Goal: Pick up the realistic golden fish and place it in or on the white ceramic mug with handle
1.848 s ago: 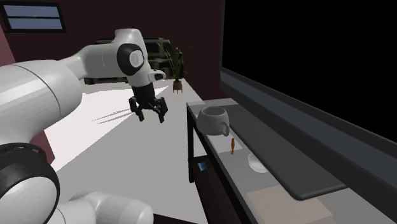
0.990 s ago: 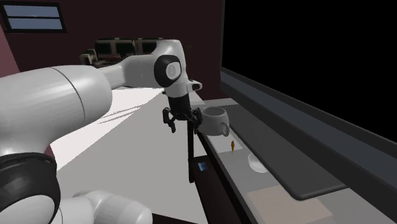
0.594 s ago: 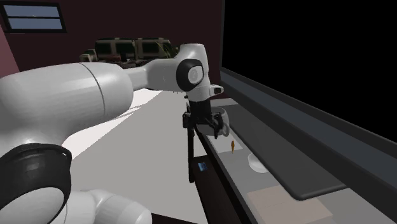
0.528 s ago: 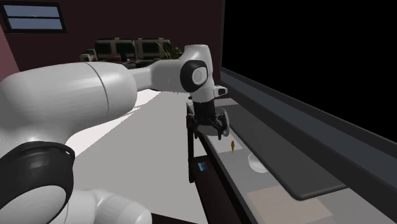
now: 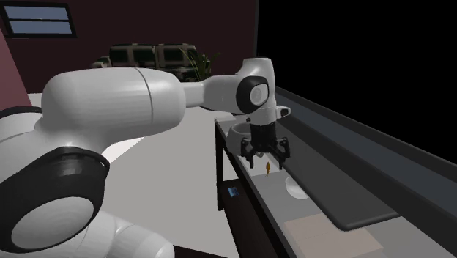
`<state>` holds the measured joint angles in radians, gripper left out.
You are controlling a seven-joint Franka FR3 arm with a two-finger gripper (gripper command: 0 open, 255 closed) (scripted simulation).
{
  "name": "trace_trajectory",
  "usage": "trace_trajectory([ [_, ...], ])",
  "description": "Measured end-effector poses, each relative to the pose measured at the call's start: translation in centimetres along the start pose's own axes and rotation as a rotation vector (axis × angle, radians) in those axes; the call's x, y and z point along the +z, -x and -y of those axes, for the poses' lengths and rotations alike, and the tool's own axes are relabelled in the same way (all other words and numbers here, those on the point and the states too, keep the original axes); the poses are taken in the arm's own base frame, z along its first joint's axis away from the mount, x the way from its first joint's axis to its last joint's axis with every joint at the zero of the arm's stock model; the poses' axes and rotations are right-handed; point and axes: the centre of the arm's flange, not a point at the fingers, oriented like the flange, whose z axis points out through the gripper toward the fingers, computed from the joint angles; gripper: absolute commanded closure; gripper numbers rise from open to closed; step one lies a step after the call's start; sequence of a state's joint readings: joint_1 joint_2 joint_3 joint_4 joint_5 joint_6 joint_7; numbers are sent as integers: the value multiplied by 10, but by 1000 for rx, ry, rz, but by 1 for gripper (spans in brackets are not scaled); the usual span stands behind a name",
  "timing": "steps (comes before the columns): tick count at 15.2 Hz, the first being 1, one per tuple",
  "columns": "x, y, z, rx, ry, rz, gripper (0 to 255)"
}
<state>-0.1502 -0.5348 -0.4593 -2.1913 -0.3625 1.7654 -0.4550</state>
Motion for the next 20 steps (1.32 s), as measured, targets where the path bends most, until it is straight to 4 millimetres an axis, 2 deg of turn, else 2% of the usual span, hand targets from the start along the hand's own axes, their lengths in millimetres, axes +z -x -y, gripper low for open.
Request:
trace_trajectory([
  [7,35,-1,-4,-1,1,2,0],
  [13,39,-1,-3,-1,1,1,0],
  [14,39,-1,-3,-1,1,1,255],
  [20,37,-1,-2,-2,2,-1,255],
])
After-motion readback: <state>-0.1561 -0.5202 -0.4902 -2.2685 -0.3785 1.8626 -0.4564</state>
